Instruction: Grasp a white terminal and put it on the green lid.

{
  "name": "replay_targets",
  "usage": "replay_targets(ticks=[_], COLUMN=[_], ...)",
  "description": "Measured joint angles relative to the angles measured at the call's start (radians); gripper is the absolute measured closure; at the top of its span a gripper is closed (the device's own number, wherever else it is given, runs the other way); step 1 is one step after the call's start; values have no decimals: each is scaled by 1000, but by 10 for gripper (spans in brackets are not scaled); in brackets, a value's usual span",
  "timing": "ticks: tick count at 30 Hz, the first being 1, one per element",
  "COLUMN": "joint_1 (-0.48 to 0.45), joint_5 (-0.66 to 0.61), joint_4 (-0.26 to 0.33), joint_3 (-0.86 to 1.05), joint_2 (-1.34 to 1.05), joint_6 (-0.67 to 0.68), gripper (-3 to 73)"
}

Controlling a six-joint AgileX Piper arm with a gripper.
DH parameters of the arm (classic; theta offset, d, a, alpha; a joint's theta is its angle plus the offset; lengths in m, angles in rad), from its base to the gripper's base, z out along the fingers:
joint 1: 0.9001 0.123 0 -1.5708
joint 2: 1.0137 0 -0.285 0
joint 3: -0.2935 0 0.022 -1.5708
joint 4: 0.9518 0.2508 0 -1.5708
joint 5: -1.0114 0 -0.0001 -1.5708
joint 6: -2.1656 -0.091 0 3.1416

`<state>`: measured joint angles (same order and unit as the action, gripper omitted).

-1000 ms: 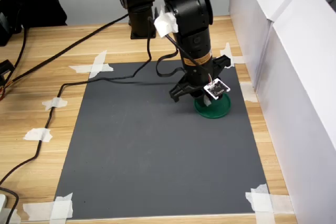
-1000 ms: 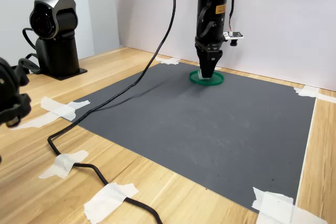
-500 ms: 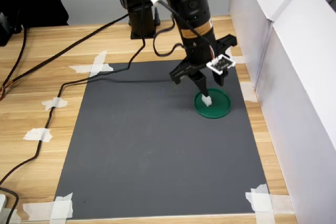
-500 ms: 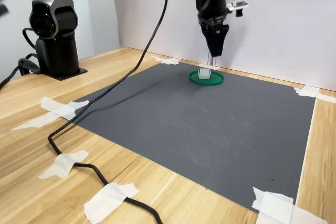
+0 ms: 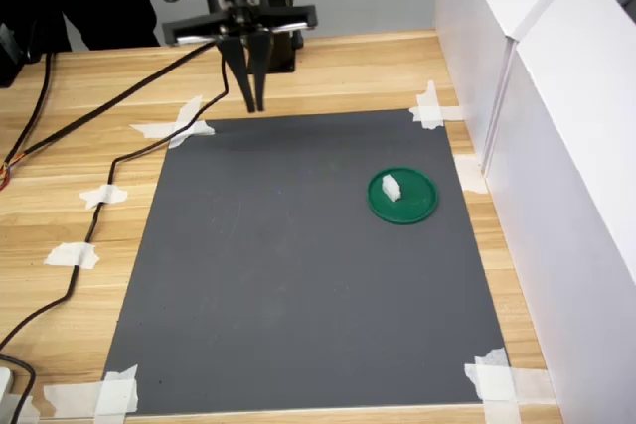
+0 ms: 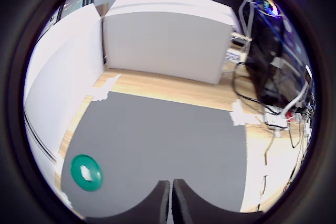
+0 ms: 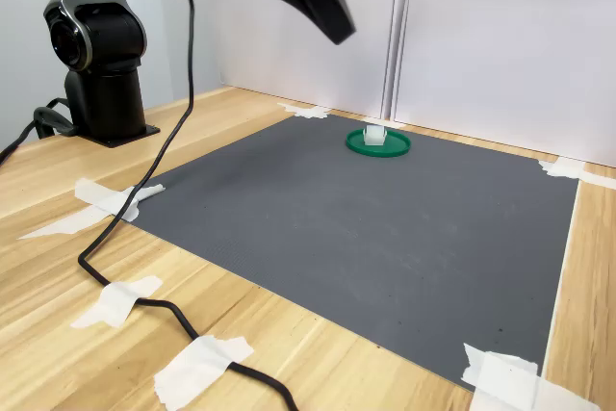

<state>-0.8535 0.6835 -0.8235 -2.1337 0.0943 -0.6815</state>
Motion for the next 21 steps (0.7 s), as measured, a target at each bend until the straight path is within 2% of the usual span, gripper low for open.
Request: replay_targets(ticks=[3,10,16,21], joint_1=[-31,-38,-38,-38], joint_5=[62,79,77,63], joint_4=[-5,-9,-5,-5], joint_3=[144,414,486,504], joint_2=[-151,-534,-811,-915], joint_6=[0,0,0,-1], gripper=[708,711,711,711])
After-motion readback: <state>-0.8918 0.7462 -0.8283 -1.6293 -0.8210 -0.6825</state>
